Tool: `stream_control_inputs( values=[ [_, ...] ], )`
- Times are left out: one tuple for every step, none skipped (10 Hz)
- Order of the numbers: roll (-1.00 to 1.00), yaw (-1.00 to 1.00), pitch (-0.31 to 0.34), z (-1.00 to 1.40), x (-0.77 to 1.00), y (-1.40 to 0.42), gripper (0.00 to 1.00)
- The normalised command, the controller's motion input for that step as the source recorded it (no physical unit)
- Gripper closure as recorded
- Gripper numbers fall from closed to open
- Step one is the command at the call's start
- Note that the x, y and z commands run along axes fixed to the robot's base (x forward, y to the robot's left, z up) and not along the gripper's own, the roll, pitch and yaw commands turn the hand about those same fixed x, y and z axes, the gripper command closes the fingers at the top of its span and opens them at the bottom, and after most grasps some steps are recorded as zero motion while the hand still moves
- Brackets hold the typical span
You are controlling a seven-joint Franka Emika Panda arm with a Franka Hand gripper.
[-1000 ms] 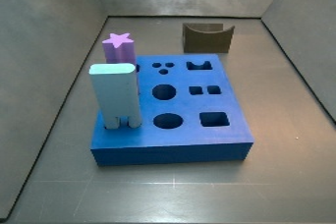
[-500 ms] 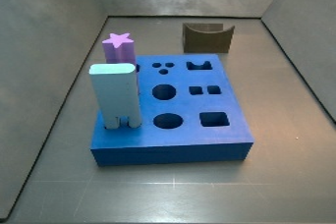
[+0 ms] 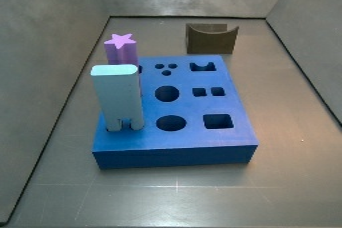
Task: Pick up the 3 prong object. Move up. Move to above the board. Insert the 3 prong object.
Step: Move to above the board.
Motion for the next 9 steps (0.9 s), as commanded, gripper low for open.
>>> stream_control_inputs(
  values=[
    [-0.09,-0.23,0.138,0.12,0.39,-1.0,1.0],
    [-0.06,-0.1,0.137,0.12,0.39,-1.0,1.0],
    [-0.03,-0.02,0.13,0.13,0.4,-1.0,1.0],
    [-0.01,-0.01,0.118,0.13,0.41,-1.0,1.0],
    [0.0,0.0,0.116,0.13,0.42,-1.0,1.0],
    [0.02,0.01,0.123,0.13,0.45,-1.0,1.0],
    [0.05,0.01,0.143,0.14,0.49,-1.0,1.0],
    [0.08,0.01,0.161,0.1,0.43,-0.79,1.0],
    [0.1,0.01,0.175,0.08,0.37,-0.6,1.0]
  ],
)
